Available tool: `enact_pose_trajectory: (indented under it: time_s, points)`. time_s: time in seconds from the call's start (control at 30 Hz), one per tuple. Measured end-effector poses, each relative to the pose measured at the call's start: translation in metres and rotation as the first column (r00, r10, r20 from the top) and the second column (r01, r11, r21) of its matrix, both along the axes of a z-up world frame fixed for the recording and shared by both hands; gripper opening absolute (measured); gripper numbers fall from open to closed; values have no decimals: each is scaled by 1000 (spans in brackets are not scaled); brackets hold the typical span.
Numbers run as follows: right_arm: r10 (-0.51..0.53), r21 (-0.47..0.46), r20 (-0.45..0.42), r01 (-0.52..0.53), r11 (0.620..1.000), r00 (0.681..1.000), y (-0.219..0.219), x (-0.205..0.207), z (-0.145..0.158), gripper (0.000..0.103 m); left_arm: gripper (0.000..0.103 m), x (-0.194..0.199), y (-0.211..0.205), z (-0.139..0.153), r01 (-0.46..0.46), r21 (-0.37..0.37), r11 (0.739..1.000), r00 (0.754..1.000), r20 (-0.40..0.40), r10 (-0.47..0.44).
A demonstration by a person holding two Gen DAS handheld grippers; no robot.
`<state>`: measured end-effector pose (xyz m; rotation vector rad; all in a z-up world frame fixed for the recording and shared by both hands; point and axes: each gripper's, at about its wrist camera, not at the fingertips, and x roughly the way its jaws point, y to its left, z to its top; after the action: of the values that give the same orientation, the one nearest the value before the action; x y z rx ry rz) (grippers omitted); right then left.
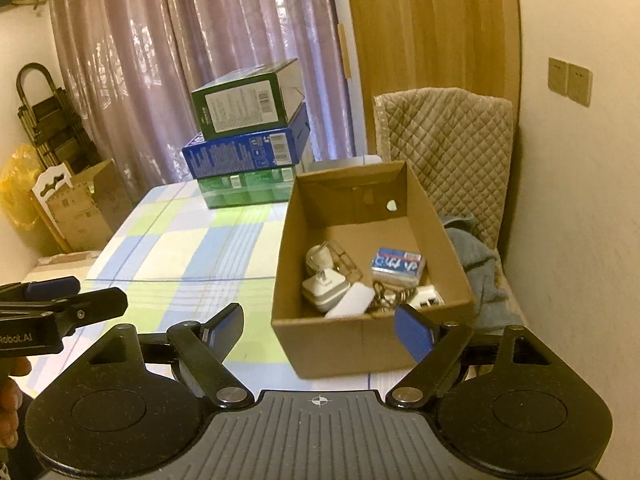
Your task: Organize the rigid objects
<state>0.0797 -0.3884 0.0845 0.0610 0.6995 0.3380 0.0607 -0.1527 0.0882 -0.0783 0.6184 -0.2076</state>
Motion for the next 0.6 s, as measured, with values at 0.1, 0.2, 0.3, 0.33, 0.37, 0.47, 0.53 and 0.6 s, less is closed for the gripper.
enact_pose_trajectory:
  time_s: [0.1, 0.2, 0.3, 0.33, 0.37, 0.47, 0.53, 0.6]
  points:
    - [-18, 11, -1, 18, 1000, 1000, -5, -13, 0, 80, 96, -13, -1, -1, 0, -9, 1000, 1000, -16, 0]
    - [-32, 25, 6, 32, 999, 999, -10, -27, 2, 80, 96, -26, -4, -3, -1, -15, 1000, 1000, -23, 1]
    - [-56, 37, 21, 55, 998, 998, -14, -39, 5, 80, 96, -37, -8, -5, -1, 6, 1000, 1000, -15, 1]
    - [-61, 33, 26, 60, 998, 998, -14, -43, 5, 80, 96, -39, -9, -6, -1, 7, 1000, 1000, -16, 1]
    - [-64, 27, 31, 63, 998, 997, -14, -46, 5, 80, 96, -41, -9, -7, -3, 6, 1000, 1000, -18, 3]
    - [-66, 19, 33, 65, 998, 997, -15, -56, 4, 80, 97, -48, -10, -9, -9, 5, 1000, 1000, -28, 10]
    - [-66, 16, 35, 66, 998, 997, -15, -61, 3, 80, 97, -53, -10, -10, -21, 10, 1000, 999, -29, 21]
    - [-72, 5, 37, 72, 997, 997, -15, -65, 1, 80, 97, -58, -10, -12, -28, 16, 999, 999, -27, 29]
